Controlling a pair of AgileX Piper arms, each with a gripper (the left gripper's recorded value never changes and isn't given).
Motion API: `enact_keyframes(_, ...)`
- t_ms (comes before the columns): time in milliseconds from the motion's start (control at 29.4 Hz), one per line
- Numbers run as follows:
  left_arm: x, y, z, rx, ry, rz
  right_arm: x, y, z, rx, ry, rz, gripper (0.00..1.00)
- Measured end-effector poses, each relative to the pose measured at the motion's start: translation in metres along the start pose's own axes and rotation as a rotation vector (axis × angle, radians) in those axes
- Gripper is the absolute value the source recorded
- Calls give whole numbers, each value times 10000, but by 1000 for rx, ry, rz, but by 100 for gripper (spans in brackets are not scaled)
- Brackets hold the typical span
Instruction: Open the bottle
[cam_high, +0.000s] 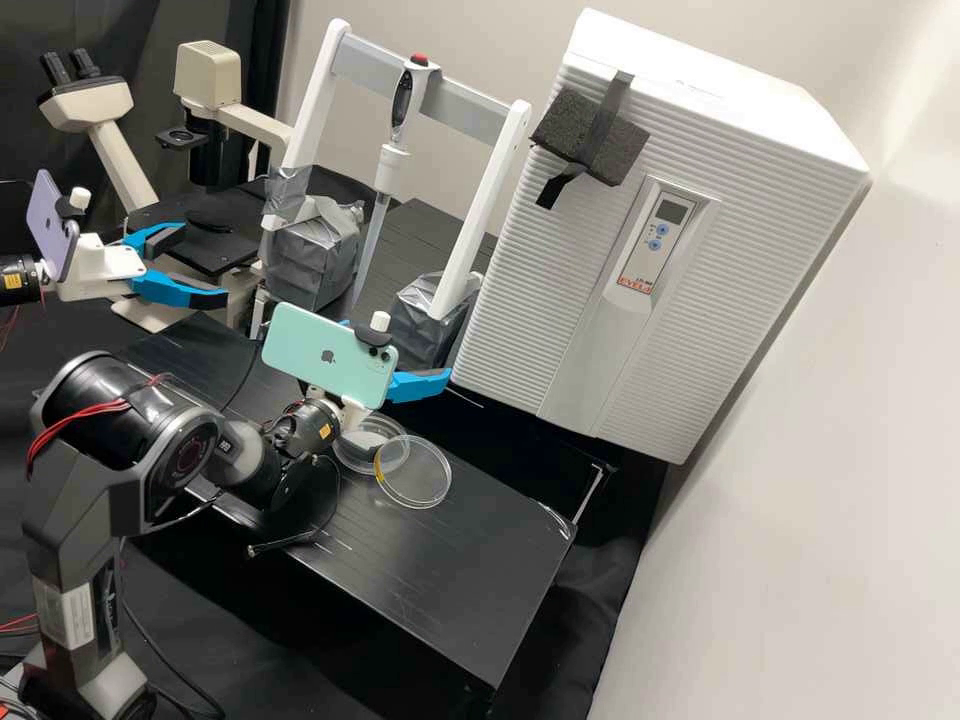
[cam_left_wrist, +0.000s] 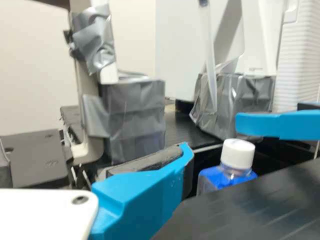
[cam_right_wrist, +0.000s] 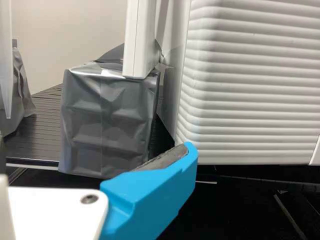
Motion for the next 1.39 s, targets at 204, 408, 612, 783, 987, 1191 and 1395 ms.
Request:
enact_keyframes(204,-46,-46,-88,-3,30,-18,0,0,0,0,0,0,100)
enact_keyframes(408,-55,-70,-131,-5,43,-26,0,0,0,0,0,0,100)
enact_keyframes(612,-56,-69,-135,-5,45,-26,0,0,0,0,0,0,100)
enact_keyframes(783,-56,-69,-135,-5,45,-26,-21,6,1,1,-1,1,100)
enact_keyframes(987,-48,-62,-127,-5,42,-23,-148,59,-52,9,15,16,100)
enact_keyframes(1191,-30,-49,-108,-4,36,-17,-303,79,-114,31,66,23,100)
enact_keyframes(1395,-20,-45,-89,-4,29,-15,-426,-10,-183,34,107,-7,100)
